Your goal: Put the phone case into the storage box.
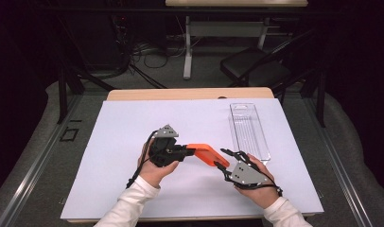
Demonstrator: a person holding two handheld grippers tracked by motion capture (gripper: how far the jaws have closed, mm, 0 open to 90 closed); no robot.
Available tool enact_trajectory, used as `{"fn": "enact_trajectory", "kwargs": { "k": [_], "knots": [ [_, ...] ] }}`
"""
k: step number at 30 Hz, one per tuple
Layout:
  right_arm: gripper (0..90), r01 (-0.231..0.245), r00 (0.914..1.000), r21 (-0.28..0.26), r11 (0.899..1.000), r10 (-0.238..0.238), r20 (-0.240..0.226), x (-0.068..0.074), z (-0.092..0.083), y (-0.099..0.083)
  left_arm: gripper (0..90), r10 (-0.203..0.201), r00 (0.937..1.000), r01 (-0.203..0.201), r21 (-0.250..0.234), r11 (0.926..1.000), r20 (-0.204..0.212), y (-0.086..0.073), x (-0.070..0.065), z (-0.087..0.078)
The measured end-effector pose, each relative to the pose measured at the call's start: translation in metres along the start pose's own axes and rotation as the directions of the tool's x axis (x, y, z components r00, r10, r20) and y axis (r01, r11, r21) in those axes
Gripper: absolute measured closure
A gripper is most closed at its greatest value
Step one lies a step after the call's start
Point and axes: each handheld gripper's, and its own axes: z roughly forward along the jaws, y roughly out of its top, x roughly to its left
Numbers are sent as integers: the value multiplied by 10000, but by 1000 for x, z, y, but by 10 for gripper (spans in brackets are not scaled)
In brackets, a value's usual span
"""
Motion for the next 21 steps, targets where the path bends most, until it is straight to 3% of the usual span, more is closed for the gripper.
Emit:
{"fn": "enact_trajectory", "kwargs": {
  "k": [4,11,16,21],
  "knots": [
    [476,97,9998,-49,9999,-96,160,0,-1,1,821,-268,9996,268,-52,9996,0,0,1,-1],
    [436,-172,9990,-102,9998,177,407,-2,-2,1,821,-526,9983,526,2,9986,-261,1,1,-4],
    [416,-402,9979,-124,9991,408,499,-4,-3,0,820,-1009,9942,1009,-33,9949,-364,3,3,-10],
    [406,-565,9970,-62,9984,568,518,-3,-3,1,820,-1241,9909,1241,-26,9923,-517,5,3,-15]
  ]
}}
